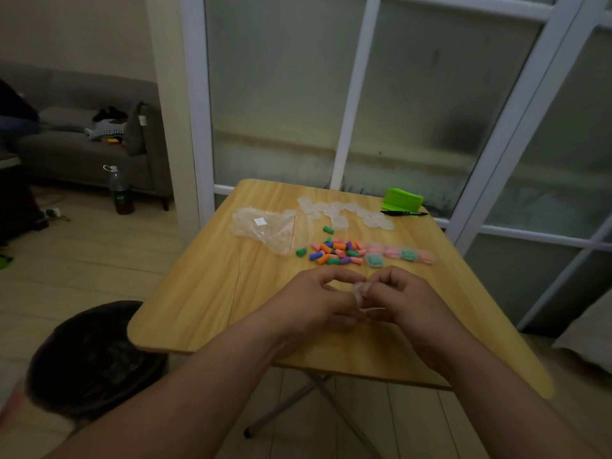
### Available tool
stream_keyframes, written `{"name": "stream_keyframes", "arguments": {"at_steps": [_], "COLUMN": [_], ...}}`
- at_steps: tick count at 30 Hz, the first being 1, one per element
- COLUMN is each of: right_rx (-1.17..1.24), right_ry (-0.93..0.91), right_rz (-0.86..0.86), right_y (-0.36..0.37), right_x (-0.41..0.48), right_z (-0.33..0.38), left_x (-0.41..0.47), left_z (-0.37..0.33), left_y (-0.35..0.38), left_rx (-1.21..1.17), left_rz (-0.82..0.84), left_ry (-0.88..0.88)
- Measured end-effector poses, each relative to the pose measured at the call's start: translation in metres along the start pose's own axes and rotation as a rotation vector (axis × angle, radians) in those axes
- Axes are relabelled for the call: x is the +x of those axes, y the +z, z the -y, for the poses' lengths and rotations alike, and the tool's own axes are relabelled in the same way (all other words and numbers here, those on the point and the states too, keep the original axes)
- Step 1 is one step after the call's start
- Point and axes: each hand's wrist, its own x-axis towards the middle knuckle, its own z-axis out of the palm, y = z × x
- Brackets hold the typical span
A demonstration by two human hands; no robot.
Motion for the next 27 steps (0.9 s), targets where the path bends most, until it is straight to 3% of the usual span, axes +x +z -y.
{"name": "stream_keyframes", "arguments": {"at_steps": [16, 23, 27], "right_rx": [0.066, 0.201, 0.031], "right_ry": [-0.068, -0.011, -0.118], "right_rz": [-0.005, -0.039, -0.070], "right_y": [0.012, 0.008, 0.014], "right_x": [0.017, 0.023, 0.024], "right_z": [0.002, -0.001, 0.003], "left_x": [0.006, 0.011, 0.013], "left_z": [-0.006, -0.009, -0.008], "left_y": [-0.014, -0.023, -0.023], "left_rx": [-0.011, -0.186, -0.204], "left_rz": [-0.036, -0.069, -0.122], "left_ry": [-0.025, -0.022, 0.007]}}
